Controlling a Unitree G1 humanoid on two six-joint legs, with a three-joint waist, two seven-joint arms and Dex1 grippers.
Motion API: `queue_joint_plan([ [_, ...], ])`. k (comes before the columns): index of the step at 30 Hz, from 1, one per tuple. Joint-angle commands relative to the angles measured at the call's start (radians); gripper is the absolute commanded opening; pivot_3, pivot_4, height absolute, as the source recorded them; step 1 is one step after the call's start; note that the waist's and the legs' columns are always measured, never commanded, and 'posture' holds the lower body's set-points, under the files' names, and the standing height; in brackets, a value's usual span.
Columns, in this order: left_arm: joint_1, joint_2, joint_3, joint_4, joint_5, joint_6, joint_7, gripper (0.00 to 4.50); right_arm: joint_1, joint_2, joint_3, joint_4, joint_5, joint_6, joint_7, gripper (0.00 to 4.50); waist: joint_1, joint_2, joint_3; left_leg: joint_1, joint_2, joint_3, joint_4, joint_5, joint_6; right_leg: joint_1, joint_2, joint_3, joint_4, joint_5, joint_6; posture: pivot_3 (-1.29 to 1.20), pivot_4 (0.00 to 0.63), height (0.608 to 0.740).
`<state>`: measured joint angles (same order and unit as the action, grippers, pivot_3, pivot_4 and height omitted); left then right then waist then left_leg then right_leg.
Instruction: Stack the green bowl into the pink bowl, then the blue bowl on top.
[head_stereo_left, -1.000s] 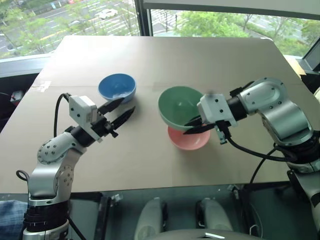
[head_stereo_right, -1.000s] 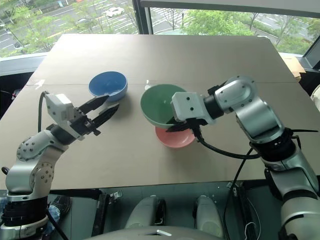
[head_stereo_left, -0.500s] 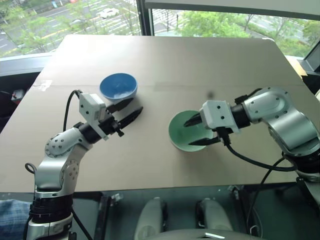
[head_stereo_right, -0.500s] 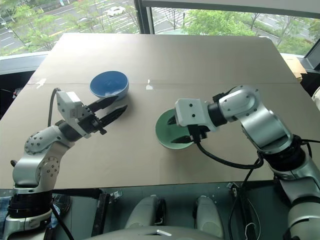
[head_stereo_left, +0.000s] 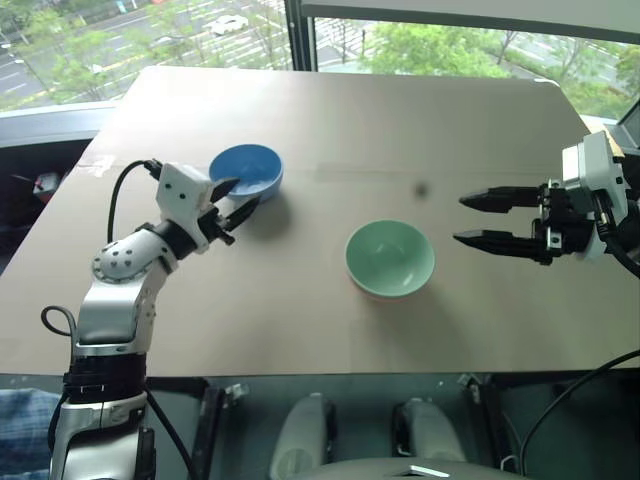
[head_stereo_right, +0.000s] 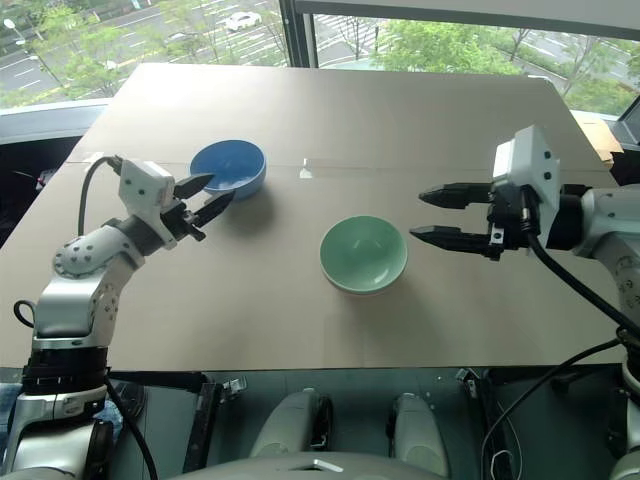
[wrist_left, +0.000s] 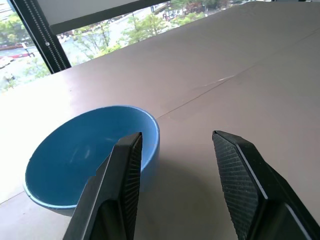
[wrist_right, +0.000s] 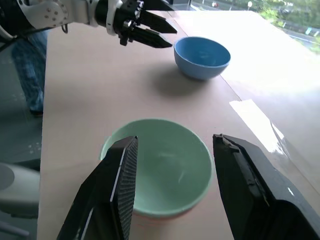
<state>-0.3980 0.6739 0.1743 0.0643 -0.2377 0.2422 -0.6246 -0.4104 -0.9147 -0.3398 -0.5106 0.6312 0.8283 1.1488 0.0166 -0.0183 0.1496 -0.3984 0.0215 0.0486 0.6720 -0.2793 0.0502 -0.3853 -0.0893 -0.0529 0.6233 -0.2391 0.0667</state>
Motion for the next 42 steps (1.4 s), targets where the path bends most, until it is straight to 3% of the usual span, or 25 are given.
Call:
queue_joint_plan([
  [1, -0.126, 0.018, -0.031, 0.183, 0.086, -0.086, 0.022, 2.35, 0.038, -0.070, -0.117, -0.037, 0.063, 0.022, -0.016, 2.48, -0.001, -0.001, 0.000, 0.000, 0.000, 0.000, 0.000, 0.000, 0.000, 0.000, 0.000, 0.000, 0.001, 0.000, 0.000, 0.00, 0.150, 0.740],
  [11, -0.287, 0.010, -0.127, 0.438, 0.175, -0.244, -0.063, 2.35, 0.062, -0.121, -0.119, -0.060, 0.121, 0.010, -0.086, 2.48, -0.002, -0.001, 0.000, -0.001, 0.000, 0.000, 0.000, 0.000, 0.001, 0.000, 0.000, 0.000, 0.001, 0.000, 0.000, 0.00, 0.150, 0.740],
  [22, -0.261, -0.020, -0.129, 0.396, 0.116, -0.308, -0.198, 2.35, 0.105, -0.151, -0.099, -0.049, 0.123, -0.033, -0.097, 2.48, -0.002, -0.002, 0.000, -0.001, 0.000, 0.000, 0.001, 0.000, 0.001, 0.000, -0.001, 0.000, 0.001, 0.000, 0.001, 0.00, 0.150, 0.740],
  [42, -0.273, -0.022, -0.165, 0.492, 0.216, -0.343, -0.150, 2.35, 0.114, -0.172, -0.070, -0.014, 0.099, -0.089, -0.110, 2.48, -0.001, -0.002, 0.000, -0.002, 0.000, 0.000, 0.003, -0.001, 0.001, 0.000, -0.001, 0.000, 0.002, 0.000, 0.001, 0.00, 0.150, 0.740],
])
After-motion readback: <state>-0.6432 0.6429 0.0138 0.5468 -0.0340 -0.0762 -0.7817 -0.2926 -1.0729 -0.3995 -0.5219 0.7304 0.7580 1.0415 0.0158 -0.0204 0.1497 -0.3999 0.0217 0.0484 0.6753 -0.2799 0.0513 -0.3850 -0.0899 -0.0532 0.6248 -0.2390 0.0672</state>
